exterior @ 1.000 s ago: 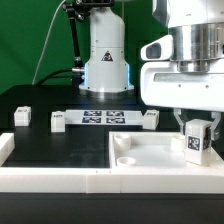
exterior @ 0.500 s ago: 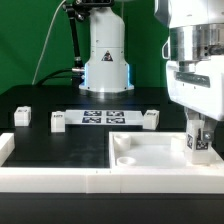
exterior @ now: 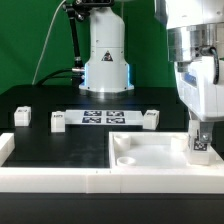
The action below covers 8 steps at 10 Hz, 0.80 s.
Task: Assemble one leg
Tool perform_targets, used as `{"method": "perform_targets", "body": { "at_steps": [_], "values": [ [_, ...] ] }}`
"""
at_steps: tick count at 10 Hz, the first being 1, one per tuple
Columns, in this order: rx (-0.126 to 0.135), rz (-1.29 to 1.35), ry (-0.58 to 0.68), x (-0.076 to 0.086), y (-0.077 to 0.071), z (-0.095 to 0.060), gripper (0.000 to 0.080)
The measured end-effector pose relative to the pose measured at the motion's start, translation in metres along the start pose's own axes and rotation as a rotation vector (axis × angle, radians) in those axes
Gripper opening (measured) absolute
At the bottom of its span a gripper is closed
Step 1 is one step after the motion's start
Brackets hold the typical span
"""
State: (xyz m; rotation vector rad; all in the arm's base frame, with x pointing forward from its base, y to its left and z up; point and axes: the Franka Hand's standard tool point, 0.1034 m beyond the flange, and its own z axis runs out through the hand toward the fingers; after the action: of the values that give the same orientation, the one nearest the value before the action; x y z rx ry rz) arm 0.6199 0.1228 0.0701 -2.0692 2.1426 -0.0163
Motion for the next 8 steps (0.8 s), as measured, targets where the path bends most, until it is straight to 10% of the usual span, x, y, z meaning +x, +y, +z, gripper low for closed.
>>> {"method": "perform_targets", "body": {
  "at_steps": [8],
  "values": [
    [-0.034, -0.966, 0.031, -0.0034, 0.0001, -0.0011, 0.0648]
  ]
}}
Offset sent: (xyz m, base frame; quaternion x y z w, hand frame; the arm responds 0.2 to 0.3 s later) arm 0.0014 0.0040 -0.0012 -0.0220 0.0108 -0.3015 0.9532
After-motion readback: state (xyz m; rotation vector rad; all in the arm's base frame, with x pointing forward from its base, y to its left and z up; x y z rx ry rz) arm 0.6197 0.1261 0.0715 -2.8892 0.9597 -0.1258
